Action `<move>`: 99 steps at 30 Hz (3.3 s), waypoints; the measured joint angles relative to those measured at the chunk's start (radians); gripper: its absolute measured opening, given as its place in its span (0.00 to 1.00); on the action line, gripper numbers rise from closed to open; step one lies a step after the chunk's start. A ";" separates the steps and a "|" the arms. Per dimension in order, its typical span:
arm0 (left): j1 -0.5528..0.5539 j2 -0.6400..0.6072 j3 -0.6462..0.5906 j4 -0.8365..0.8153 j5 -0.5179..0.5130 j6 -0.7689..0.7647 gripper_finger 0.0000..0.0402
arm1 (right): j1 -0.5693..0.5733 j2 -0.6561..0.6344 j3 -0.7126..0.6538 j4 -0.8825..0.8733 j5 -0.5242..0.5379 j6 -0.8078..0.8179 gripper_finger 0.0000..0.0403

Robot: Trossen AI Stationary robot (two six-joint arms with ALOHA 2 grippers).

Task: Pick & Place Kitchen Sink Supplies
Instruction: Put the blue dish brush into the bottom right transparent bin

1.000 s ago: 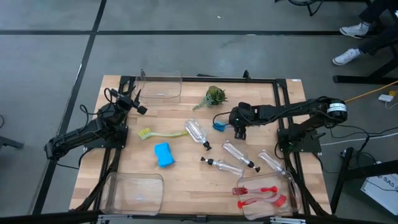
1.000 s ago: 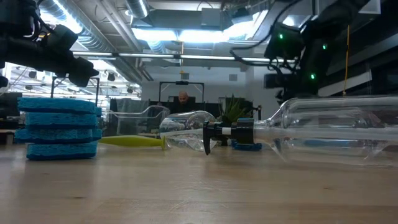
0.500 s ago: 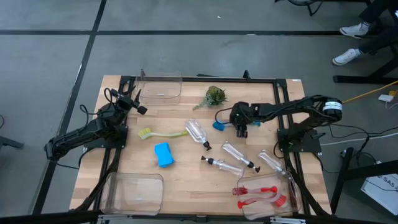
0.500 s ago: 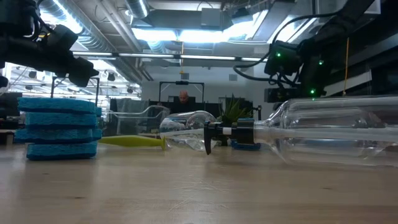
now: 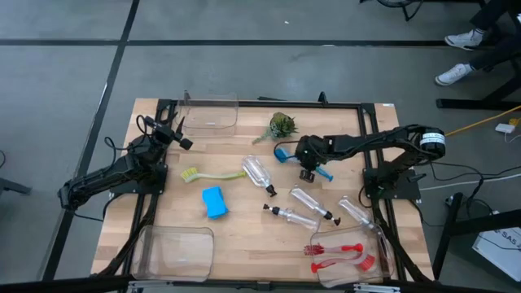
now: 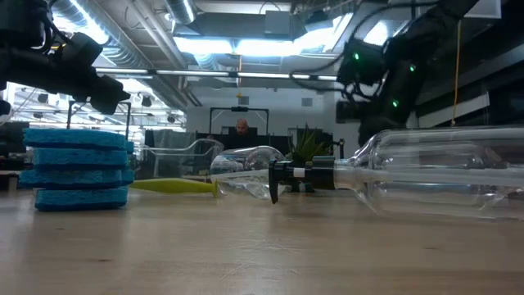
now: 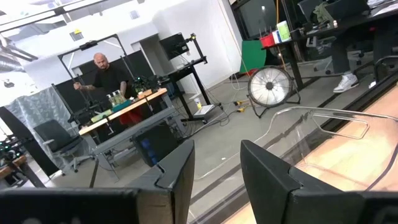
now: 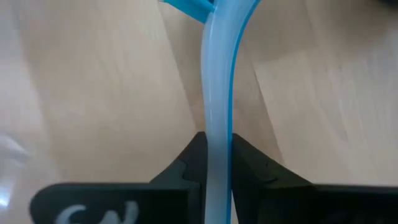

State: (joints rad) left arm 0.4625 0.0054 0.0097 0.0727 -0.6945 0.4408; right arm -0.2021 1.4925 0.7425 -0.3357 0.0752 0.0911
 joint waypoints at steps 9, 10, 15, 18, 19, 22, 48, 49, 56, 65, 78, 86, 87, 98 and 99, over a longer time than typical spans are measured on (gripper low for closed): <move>0.000 0.000 0.000 0.000 0.000 0.000 0.31 | 0.132 -0.081 0.152 -0.116 0.008 0.140 0.11; 0.000 0.000 0.000 0.000 0.000 0.000 0.31 | 0.151 -0.093 0.171 -0.120 0.009 0.141 0.11; 0.000 0.000 0.000 0.000 0.000 0.000 0.31 | 0.235 -0.158 0.259 -0.140 0.009 0.137 0.11; 0.000 0.000 0.000 0.000 0.000 0.000 0.31 | 0.284 -0.206 0.295 -0.176 0.007 0.119 0.11; 0.000 0.000 0.000 0.000 0.000 0.000 0.31 | 0.302 -0.224 0.305 -0.193 0.002 0.111 0.11; 0.000 0.000 0.000 0.000 0.000 0.000 0.31 | 0.362 -0.285 0.322 -0.241 -0.026 0.095 0.11; 0.000 0.000 0.000 0.000 0.000 0.000 0.31 | 0.570 -0.420 0.326 -0.341 0.002 0.060 0.11; 0.000 0.000 0.000 0.000 0.000 0.000 0.31 | 0.570 -0.420 0.326 -0.355 0.014 0.067 0.11; 0.000 0.000 0.000 0.000 0.000 0.000 0.31 | 0.570 -0.408 0.326 -0.365 0.011 0.066 0.11; 0.000 0.000 0.000 0.000 0.000 0.000 0.31 | 0.534 -0.394 0.326 -0.365 -0.094 0.036 0.11; 0.000 0.000 0.000 -0.001 0.000 0.000 0.31 | 0.532 -0.428 0.325 -0.429 -0.179 0.014 0.11; 0.000 0.000 0.000 -0.001 0.000 0.000 0.31 | 0.532 -0.412 0.325 -0.458 -0.228 0.052 0.11; 0.000 0.000 0.000 -0.001 0.000 0.000 0.31 | 0.532 -0.404 0.325 -0.450 -0.229 0.058 0.11; 0.000 0.000 0.000 -0.001 0.000 0.000 0.31 | 0.536 -0.383 0.325 -0.398 -0.356 0.101 0.11; 0.000 0.000 0.000 -0.001 0.000 0.000 0.31 | 0.539 -0.382 0.325 -0.396 -0.357 0.101 0.11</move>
State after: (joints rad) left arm 0.4629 0.0051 0.0097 0.0719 -0.6945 0.4404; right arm 0.3364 1.1100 1.0679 -0.7318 -0.2814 0.1926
